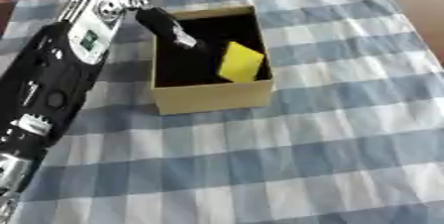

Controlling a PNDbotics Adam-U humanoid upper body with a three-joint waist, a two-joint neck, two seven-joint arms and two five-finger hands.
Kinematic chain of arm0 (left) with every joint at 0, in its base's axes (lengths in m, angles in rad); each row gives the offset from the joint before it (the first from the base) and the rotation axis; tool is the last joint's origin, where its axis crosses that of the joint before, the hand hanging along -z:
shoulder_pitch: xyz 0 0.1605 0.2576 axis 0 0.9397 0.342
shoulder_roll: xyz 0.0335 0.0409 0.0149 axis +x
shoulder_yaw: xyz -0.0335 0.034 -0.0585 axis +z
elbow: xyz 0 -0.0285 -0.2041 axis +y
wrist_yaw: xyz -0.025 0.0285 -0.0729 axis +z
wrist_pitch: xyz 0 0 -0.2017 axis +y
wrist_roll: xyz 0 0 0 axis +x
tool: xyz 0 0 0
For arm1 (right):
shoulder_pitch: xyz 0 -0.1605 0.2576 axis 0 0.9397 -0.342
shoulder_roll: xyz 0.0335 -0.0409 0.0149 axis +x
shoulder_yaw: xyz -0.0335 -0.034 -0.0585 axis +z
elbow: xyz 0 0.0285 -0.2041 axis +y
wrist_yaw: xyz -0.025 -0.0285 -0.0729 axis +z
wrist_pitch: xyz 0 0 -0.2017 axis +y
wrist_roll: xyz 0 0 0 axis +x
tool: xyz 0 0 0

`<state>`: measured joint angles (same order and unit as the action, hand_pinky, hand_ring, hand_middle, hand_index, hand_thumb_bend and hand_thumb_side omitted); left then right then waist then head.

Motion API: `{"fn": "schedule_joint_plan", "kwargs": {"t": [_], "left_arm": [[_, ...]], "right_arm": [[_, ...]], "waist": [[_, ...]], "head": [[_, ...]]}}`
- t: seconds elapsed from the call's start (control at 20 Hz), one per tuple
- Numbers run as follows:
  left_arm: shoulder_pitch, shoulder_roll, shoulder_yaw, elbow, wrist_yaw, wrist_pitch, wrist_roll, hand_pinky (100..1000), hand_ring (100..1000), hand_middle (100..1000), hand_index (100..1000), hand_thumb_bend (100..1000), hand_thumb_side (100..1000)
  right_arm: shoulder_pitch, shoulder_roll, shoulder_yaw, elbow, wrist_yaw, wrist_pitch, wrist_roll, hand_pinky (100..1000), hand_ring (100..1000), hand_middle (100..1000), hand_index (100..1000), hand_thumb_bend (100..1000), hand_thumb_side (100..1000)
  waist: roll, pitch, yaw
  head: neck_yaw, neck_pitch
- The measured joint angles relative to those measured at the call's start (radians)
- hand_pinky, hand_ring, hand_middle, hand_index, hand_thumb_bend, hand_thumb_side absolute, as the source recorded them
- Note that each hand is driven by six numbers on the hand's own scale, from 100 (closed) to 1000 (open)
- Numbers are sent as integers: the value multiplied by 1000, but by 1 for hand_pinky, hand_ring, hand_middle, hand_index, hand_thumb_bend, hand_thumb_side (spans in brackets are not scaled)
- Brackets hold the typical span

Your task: Pick up objects on the table and place them in the box.

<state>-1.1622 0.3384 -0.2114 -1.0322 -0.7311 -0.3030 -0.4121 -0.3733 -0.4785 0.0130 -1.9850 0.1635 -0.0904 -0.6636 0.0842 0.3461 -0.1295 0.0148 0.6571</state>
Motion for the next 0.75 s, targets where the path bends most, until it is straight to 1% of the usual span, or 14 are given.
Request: {"fn": "schedule_joint_plan", "kwargs": {"t": [0.15, 0.3, 0.4, 0.45, 0.5, 0.55, 0.6, 0.7, 0.75], "left_arm": [[3, 0, 1, -5, 5, -1, -1, 890, 870, 775, 878, 795, 488], [12, 0, 4, -20, 27, 4, 4, 886, 847, 751, 863, 717, 484], [20, 3, 12, -51, 58, 20, 22, 876, 821, 732, 852, 600, 449], [27, 7, 17, -74, 75, 35, 39, 874, 817, 729, 850, 586, 442], [35, 13, 23, -102, 95, 54, 61, 865, 788, 703, 836, 497, 380], [46, 20, 32, -138, 121, 79, 89, 864, 786, 702, 835, 494, 378], [58, 28, 40, -179, 150, 108, 122, 861, 765, 689, 822, 421, 347], [93, 49, 59, -277, 231, 171, 196, 858, 749, 676, 811, 364, 335], [114, 61, 69, -333, 277, 202, 234, 859, 747, 674, 809, 360, 337]], "right_arm": [[1, 0, 0, 0, 0, 0, 0, 837, 776, 734, 825, 100, 642], [4, 1, 0, 0, 0, 0, -1, 837, 776, 734, 825, 100, 642], [5, 2, -1, 0, 0, -1, -1, 836, 776, 734, 825, 100, 641], [5, 2, -1, 0, 0, -1, -2, 836, 776, 734, 825, 100, 641], [7, 2, -1, 0, 0, -1, -2, 835, 776, 734, 825, 100, 640], [9, 2, -2, 0, 0, -2, -3, 835, 776, 734, 825, 100, 640], [12, 2, -4, 0, 0, -3, -4, 835, 776, 734, 824, 100, 639], [14, 1, -8, 0, 0, -5, -8, 835, 776, 735, 824, 100, 638], [16, 1, -11, 0, 0, -6, -12, 834, 776, 735, 824, 100, 638]], "waist": [[-2, 0, 0], [-4, -1, 3], [-6, -2, 8], [-6, -4, 10], [-6, -7, 14], [-6, -10, 18], [-7, -12, 22], [-9, -19, 32], [-11, -21, 38]], "head": [[0, 0], [0, 0], [-1, 0], [-2, 0], [-3, 1], [-4, 1], [-6, 2], [-8, 7], [-9, 9]]}}
